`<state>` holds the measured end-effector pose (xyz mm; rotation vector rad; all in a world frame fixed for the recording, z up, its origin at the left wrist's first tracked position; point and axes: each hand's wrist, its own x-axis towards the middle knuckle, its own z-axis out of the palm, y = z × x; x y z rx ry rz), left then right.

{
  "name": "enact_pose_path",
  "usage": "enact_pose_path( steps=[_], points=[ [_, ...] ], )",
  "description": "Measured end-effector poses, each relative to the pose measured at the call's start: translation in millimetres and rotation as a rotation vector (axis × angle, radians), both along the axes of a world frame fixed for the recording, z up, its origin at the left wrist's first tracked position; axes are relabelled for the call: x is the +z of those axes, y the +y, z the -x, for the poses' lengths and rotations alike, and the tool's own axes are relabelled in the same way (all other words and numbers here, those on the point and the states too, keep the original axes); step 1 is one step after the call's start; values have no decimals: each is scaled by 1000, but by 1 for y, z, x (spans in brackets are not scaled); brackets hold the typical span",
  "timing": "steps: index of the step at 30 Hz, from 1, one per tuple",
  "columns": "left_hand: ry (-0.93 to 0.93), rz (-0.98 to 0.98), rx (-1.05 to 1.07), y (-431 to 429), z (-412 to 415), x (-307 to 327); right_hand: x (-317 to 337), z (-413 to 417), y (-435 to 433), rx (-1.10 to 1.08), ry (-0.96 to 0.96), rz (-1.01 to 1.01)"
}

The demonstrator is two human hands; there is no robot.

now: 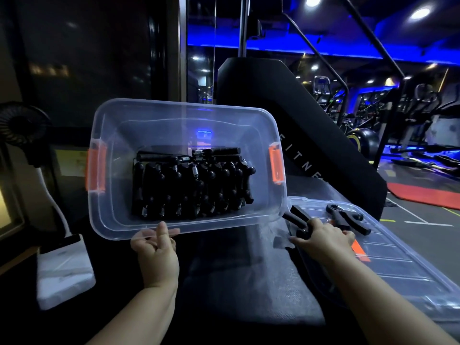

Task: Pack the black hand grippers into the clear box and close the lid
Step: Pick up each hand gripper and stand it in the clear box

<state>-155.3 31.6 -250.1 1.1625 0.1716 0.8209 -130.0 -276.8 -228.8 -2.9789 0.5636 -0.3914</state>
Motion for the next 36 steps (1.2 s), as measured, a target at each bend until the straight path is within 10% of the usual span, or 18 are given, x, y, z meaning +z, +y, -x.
enact_pose_path(
  steps=[36],
  points=[
    [17,16,-45,1,7,6,53,40,36,208,-884,-828]
  ],
)
